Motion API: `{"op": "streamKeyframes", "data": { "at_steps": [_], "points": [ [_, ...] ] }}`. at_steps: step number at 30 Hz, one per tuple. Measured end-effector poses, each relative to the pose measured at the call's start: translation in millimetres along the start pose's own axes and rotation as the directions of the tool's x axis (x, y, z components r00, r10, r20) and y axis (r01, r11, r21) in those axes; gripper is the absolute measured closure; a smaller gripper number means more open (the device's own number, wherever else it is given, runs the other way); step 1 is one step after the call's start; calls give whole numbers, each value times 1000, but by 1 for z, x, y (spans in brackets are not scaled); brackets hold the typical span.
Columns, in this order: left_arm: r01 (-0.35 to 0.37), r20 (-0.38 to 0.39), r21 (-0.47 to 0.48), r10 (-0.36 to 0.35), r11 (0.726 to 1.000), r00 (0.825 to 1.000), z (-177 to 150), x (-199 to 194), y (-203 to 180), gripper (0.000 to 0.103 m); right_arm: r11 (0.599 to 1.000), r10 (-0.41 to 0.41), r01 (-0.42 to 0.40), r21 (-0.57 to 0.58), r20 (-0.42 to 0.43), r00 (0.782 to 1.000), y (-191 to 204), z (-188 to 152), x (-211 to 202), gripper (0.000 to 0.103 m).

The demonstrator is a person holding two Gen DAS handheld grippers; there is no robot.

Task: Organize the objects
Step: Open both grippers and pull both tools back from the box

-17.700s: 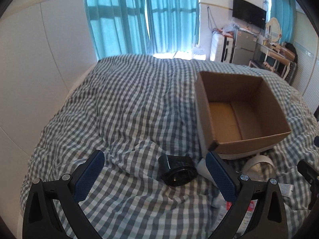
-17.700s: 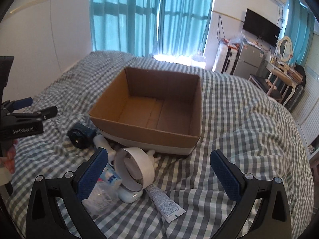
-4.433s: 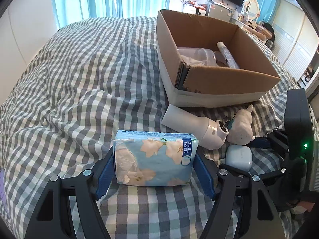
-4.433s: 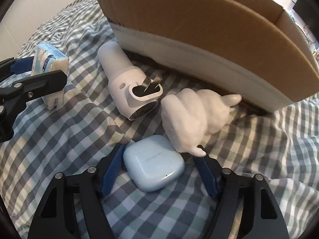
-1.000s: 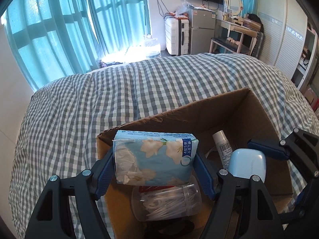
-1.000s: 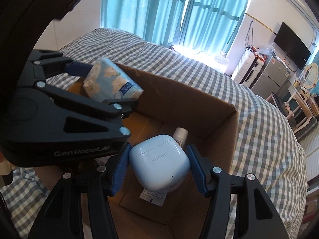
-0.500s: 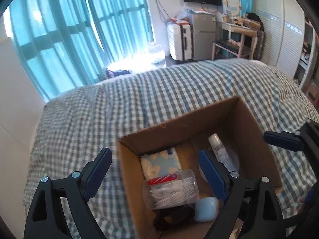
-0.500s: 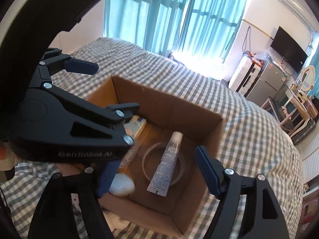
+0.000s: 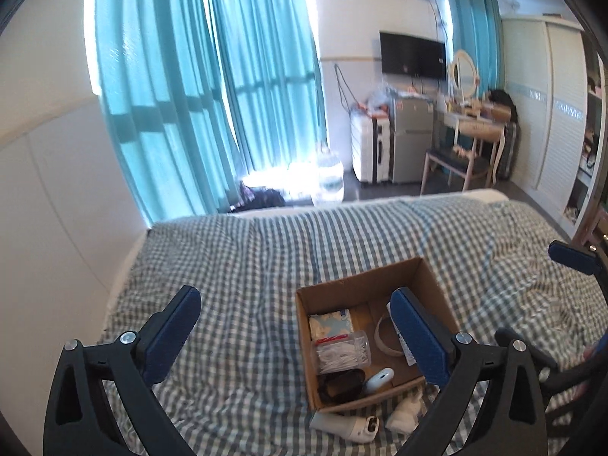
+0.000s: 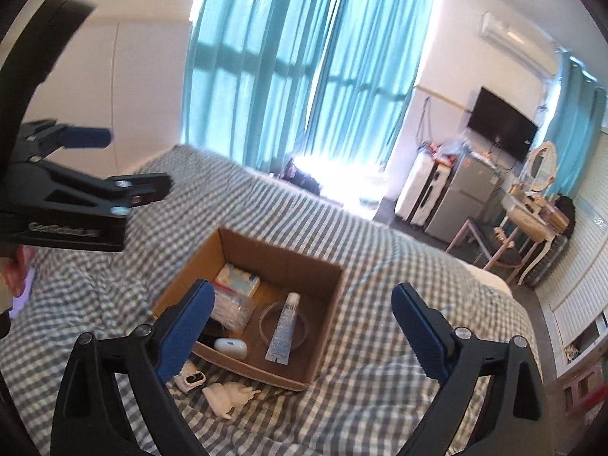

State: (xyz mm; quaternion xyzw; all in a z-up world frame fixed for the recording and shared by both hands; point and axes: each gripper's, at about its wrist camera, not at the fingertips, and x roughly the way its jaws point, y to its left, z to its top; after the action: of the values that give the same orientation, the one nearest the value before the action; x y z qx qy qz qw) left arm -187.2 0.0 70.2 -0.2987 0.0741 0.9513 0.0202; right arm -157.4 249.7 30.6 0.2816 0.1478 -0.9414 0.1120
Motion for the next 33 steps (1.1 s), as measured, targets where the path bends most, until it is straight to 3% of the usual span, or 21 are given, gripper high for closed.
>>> {"op": "streamKeyframes", "data": {
  "at_steps": [3, 7, 14, 20, 25, 33],
  "points": [
    [-37, 40, -19, 37, 999, 999, -4, -34, 8, 0, 999, -35, 33, 40, 41, 999, -6, 1, -29, 4],
    [-28, 54, -49, 31, 998, 998, -14, -64, 18, 0, 994, -44, 37, 107, 65, 997, -12, -5, -59, 2],
    [-62, 33, -47, 63, 997, 997, -52, -80, 20, 0, 997, -59, 55, 60, 71, 996, 6, -28, -80, 2],
    [-63, -34, -50, 61, 997, 998, -97, -58, 22, 0, 999, -36, 34, 42, 43, 998, 25, -61, -63, 2],
    [-81, -98, -68, 75, 994, 992, -134, -24, 19, 0, 995, 21, -16, 99, -41, 999, 28, -93, -24, 2],
    [-96, -237, -134, 62, 986, 970, -175, 50, 15, 0, 990, 62, -41, 131, -159, 985, 38, -115, 42, 2]
  ]
}}
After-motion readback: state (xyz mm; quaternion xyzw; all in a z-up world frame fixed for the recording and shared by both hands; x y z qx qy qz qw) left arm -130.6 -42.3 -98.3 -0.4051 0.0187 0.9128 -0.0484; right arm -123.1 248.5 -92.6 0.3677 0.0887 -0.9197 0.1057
